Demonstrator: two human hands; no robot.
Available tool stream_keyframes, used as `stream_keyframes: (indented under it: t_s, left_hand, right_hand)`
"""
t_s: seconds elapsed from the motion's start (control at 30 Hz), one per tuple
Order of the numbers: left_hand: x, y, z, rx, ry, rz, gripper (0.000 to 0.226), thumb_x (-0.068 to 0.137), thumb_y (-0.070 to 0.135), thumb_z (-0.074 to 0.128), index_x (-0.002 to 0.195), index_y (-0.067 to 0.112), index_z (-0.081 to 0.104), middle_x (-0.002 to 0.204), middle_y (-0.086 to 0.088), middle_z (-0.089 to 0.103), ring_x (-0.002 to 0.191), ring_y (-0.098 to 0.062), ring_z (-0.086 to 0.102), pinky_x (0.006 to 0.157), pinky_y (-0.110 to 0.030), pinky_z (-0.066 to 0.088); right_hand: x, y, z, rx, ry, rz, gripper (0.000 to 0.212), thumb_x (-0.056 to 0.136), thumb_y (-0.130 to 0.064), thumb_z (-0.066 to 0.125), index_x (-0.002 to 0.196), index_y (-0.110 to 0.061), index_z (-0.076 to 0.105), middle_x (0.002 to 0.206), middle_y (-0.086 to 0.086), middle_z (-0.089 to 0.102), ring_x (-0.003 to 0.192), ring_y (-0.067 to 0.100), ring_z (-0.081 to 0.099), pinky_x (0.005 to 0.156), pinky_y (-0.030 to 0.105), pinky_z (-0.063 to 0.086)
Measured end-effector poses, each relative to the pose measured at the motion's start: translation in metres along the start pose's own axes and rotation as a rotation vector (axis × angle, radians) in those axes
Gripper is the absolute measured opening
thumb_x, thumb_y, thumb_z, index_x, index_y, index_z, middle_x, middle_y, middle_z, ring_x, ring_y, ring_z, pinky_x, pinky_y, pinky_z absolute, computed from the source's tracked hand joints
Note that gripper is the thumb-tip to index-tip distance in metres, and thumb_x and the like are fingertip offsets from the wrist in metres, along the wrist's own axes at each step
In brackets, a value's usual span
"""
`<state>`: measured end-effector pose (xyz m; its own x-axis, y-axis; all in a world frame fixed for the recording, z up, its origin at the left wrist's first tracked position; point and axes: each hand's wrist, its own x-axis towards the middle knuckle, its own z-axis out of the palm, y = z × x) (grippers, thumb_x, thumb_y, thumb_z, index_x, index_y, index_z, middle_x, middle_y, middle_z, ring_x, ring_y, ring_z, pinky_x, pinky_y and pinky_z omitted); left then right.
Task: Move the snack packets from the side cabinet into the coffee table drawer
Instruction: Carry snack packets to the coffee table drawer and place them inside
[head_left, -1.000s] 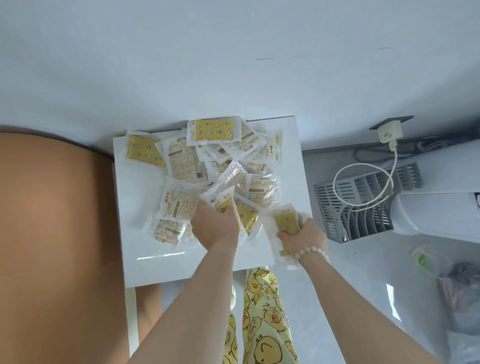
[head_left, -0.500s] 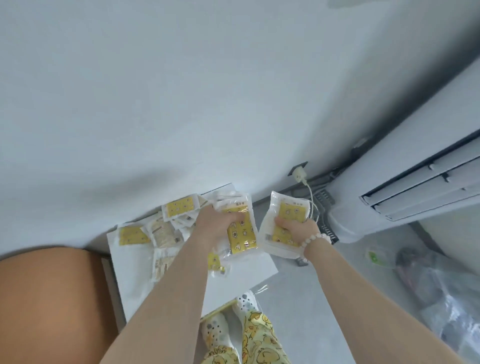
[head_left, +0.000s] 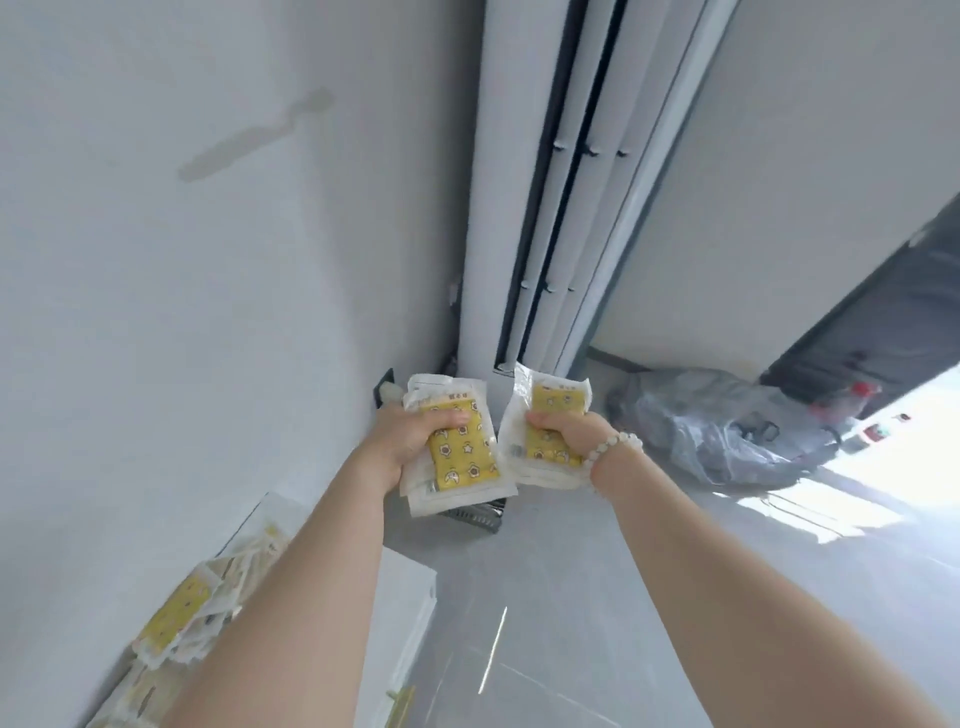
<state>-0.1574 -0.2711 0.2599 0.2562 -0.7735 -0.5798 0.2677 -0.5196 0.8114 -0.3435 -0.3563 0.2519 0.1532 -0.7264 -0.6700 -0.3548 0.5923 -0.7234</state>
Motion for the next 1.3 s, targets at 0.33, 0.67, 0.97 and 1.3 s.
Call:
stream_keyframes:
  t_s: [0.33, 0.67, 0.97, 1.3]
  left_hand:
    - [-0.029, 0.003, 0.176, 0.275, -0.376, 0.046, 0.033, 0.072, 0.009, 0.078, 0.103, 0.006, 0.067, 0.096, -0.015, 0.072, 0.085, -0.029, 0.07, 0.08, -0.043, 0.057]
    - [-0.144, -0.069, 0.388, 0.531, -0.657, 0.032, 0.035, 0.072, 0.007, 0.078, 0.105, 0.002, 0.069, 0.097, -0.017, 0.072, 0.081, -0.03, 0.071, 0.071, -0.04, 0.059]
    - [-0.262, -0.166, 0.57, 0.804, -0.991, 0.085, 0.014, 0.078, 0.007, 0.074, 0.081, 0.015, 0.063, 0.076, -0.005, 0.068, 0.051, -0.01, 0.067, 0.047, -0.021, 0.054]
    - [-0.413, -0.299, 0.714, 1.237, -1.47, 0.066, 0.027, 0.076, 0.013, 0.076, 0.1, 0.004, 0.067, 0.095, -0.015, 0.072, 0.083, -0.03, 0.07, 0.074, -0.041, 0.058]
  right_hand:
    - [-0.072, 0.076, -0.169, 0.163, 0.194, 0.041, 0.02, 0.079, -0.029, 0.075, 0.079, -0.015, 0.062, 0.074, 0.001, 0.066, 0.062, 0.014, 0.063, 0.052, 0.021, 0.051]
    - [-0.197, 0.209, -0.343, 0.336, 0.368, 0.107, 0.019, 0.081, -0.024, 0.073, 0.084, -0.009, 0.062, 0.074, 0.006, 0.065, 0.062, 0.019, 0.061, 0.068, 0.031, 0.053]
    - [-0.334, 0.362, -0.459, 0.727, 0.708, 0.129, 0.033, 0.077, -0.015, 0.075, 0.107, -0.003, 0.065, 0.098, 0.012, 0.07, 0.08, 0.026, 0.067, 0.082, 0.04, 0.056]
    - [-0.484, 0.519, -0.482, 1.061, 1.181, 0.231, 0.048, 0.077, -0.024, 0.075, 0.12, -0.004, 0.063, 0.119, 0.004, 0.064, 0.109, 0.02, 0.06, 0.1, 0.032, 0.044]
